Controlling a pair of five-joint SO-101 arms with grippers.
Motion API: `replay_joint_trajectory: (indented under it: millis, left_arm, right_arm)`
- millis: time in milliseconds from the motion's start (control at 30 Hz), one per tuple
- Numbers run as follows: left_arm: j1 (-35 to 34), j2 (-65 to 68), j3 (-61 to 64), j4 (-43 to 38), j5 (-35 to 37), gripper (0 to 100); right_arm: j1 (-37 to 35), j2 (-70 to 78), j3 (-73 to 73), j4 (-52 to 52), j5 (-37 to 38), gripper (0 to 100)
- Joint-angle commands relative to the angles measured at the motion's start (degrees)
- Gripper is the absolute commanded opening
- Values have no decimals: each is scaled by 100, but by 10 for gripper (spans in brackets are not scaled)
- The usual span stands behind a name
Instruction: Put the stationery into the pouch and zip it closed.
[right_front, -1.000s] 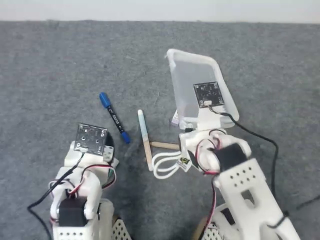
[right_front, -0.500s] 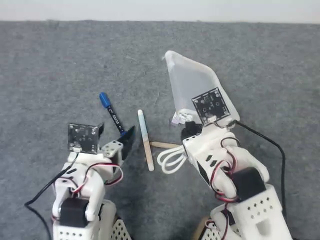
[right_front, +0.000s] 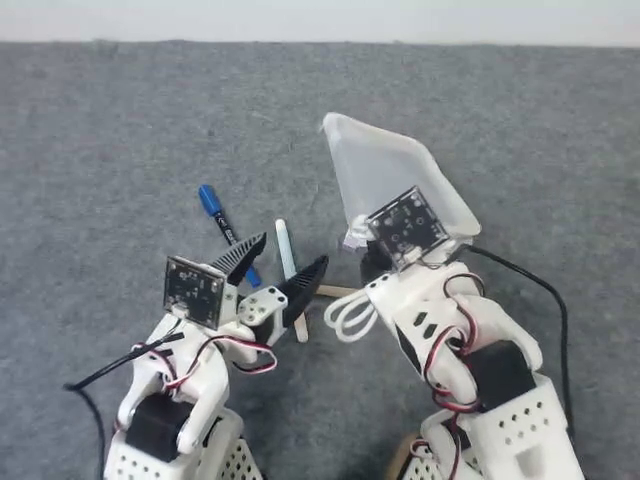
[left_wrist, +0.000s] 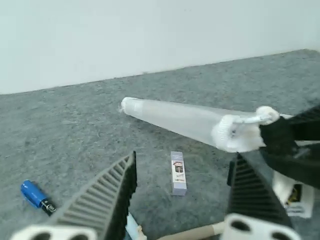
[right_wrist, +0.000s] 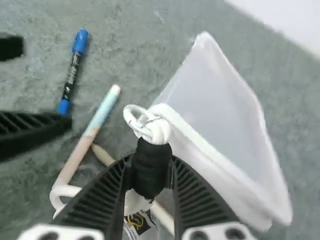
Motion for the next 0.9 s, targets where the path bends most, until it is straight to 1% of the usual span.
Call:
replay_joint_trajectory:
  millis: [0, 133, 500, 700, 867]
  left_arm:
    - [70, -105, -207, -273, 281, 280]
    - [53, -105, 154, -598, 290, 280]
    - [53, -105, 444, -686, 281, 280]
    - [35, -105, 760, -1134, 273, 279]
    - [35, -105, 813, -1160, 123, 274]
  right_arm:
    - [-321, -198, -70, -242, 193, 6]
    - [-567, -198, -70, -242, 193, 6]
    - [-576, -198, -70, -207, 158, 6]
    - [-585, -198, -70, -189, 158, 6]
    - [-593, -198, -70, -180, 158, 6]
